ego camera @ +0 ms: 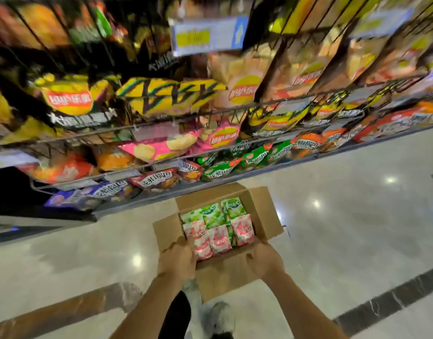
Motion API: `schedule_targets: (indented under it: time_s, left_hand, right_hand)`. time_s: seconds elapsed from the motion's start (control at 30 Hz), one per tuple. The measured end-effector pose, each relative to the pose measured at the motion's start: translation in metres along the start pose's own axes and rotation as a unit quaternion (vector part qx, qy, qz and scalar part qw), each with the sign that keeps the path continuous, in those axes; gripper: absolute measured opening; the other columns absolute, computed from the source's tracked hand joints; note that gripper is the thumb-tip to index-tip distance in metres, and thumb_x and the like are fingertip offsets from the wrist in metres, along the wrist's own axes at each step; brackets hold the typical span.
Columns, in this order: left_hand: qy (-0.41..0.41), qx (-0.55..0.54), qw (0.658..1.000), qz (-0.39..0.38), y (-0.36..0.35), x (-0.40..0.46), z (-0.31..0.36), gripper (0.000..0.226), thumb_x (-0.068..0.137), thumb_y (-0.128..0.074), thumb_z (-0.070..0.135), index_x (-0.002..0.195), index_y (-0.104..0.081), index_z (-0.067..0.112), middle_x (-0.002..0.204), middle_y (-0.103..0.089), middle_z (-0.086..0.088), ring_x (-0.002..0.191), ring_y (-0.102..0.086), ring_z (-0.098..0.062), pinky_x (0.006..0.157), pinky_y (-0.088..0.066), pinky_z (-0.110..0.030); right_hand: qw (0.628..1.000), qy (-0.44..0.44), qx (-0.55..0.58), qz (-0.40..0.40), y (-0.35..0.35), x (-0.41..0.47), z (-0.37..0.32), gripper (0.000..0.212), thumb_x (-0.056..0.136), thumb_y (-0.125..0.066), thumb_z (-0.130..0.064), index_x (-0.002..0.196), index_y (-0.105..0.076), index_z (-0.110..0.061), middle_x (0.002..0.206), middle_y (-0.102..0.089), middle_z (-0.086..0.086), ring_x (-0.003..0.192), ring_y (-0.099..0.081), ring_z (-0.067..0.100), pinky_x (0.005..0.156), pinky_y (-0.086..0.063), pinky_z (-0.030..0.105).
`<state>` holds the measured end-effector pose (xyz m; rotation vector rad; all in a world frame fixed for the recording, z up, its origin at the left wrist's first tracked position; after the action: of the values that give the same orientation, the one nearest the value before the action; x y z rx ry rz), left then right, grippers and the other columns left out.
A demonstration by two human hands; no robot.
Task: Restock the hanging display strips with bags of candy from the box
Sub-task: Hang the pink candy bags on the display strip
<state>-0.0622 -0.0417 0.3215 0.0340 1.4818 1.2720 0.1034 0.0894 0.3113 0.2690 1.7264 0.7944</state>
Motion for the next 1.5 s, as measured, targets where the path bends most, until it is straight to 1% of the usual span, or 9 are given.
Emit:
schedule_targets:
  time_s: [0.2,0.33,0.47,0.6,0.73,0.97,1.13,1.3,1.5]
  left_hand:
    - [0.046,-0.074,0.996,-0.006,-0.091,0.071,0.006,0.033,0.097,-0.037,0.023,0.129,-0.041,0.016,0.120,-0.054,-0.005,0.107,-0.059,-0.022,0.084,-0.046,-0.029]
    - [0.073,-0.192,0.979,0.015,-0.166,0.142,-0.002,0.050,0.092,-0.046,0.023,0.140,-0.033,0.015,0.136,-0.046,-0.007,0.113,-0.056,-0.024,0.093,-0.046,-0.030]
    - [0.139,-0.318,0.937,0.027,-0.243,0.205,-0.017,0.063,0.087,-0.051,0.024,0.144,-0.026,0.013,0.126,-0.056,-0.017,0.096,-0.062,-0.032,0.077,-0.054,-0.040]
    - [0.195,-0.362,0.911,0.045,-0.278,0.241,-0.022,0.064,0.091,-0.056,0.022,0.144,-0.025,0.007,0.144,-0.033,-0.016,0.128,-0.041,-0.033,0.101,-0.041,-0.039]
    - [0.238,-0.412,0.877,0.063,-0.316,0.274,-0.036,0.069,0.092,-0.054,0.022,0.148,-0.016,0.010,0.151,-0.020,-0.015,0.134,-0.032,-0.035,0.104,-0.035,-0.041]
    - [0.276,-0.481,0.829,0.069,-0.344,0.310,-0.049,0.073,0.094,-0.051,0.022,0.149,-0.005,0.010,0.143,-0.039,-0.018,0.128,-0.043,-0.036,0.100,-0.040,-0.042]
    - [0.290,-0.484,0.823,0.069,-0.348,0.320,-0.054,0.081,0.091,-0.058,0.023,0.149,-0.004,0.009,0.139,-0.044,-0.020,0.124,-0.046,-0.037,0.098,-0.044,-0.043]
    - [0.296,-0.476,0.824,0.085,-0.347,0.322,-0.052,0.079,0.086,-0.065,0.024,0.145,-0.015,0.008,0.133,-0.046,-0.020,0.119,-0.049,-0.038,0.093,-0.045,-0.044]
    - [0.324,-0.460,0.819,0.115,-0.348,0.322,-0.045,0.076,0.084,-0.067,0.026,0.141,-0.021,0.010,0.132,-0.041,-0.019,0.113,-0.052,-0.039,0.085,-0.047,-0.045]
  right_hand:
    - [0.999,0.030,-0.036,-0.007,-0.057,0.085,0.022,0.043,0.097,-0.039,-0.029,0.138,-0.033,-0.021,0.133,-0.052,0.003,0.120,-0.051,0.023,0.096,-0.043,0.030]
    - [0.998,0.030,-0.063,-0.005,-0.105,0.150,0.038,0.034,0.096,-0.043,-0.026,0.129,-0.044,-0.019,0.126,-0.058,0.002,0.116,-0.055,0.021,0.086,-0.044,0.026]
    - [0.999,0.001,0.041,-0.031,-0.173,0.226,0.056,0.038,0.089,-0.053,-0.023,0.126,-0.049,-0.013,0.123,-0.060,0.009,0.111,-0.058,0.027,0.088,-0.049,0.031]
    - [0.997,-0.005,0.055,-0.047,-0.221,0.283,0.067,0.046,0.090,-0.054,-0.024,0.132,-0.039,-0.010,0.127,-0.054,0.013,0.117,-0.053,0.031,0.090,-0.046,0.034]
    - [0.994,-0.015,0.087,-0.061,-0.259,0.323,0.079,0.045,0.090,-0.054,-0.026,0.130,-0.040,-0.011,0.130,-0.051,0.011,0.117,-0.052,0.030,0.093,-0.044,0.034]
    - [0.989,-0.045,0.102,-0.101,-0.284,0.364,0.083,0.079,0.088,-0.058,-0.029,0.148,-0.010,-0.011,0.138,-0.044,0.015,0.125,-0.046,0.031,0.100,-0.040,0.035]
    - [0.983,-0.037,0.155,-0.094,-0.291,0.376,0.088,0.086,0.086,-0.065,-0.027,0.147,-0.008,-0.008,0.133,-0.053,0.011,0.120,-0.052,0.030,0.098,-0.043,0.037]
    - [0.974,-0.018,0.213,-0.080,-0.282,0.376,0.094,0.061,0.085,-0.066,-0.022,0.134,-0.033,-0.010,0.128,-0.056,0.010,0.116,-0.055,0.029,0.098,-0.044,0.041]
    - [0.980,0.009,0.196,-0.030,-0.263,0.369,0.102,0.040,0.093,-0.054,-0.021,0.130,-0.041,-0.010,0.127,-0.057,0.008,0.116,-0.054,0.027,0.095,-0.043,0.034]
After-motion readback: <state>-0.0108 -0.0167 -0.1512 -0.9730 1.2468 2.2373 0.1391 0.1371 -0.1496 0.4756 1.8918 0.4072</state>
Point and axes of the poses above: each hand's wrist, its own x-axis towards the middle knuckle, its own y-axis out of the back of the hand, z = x × y, the point moved 6 cm from there along x, towards the middle knuckle
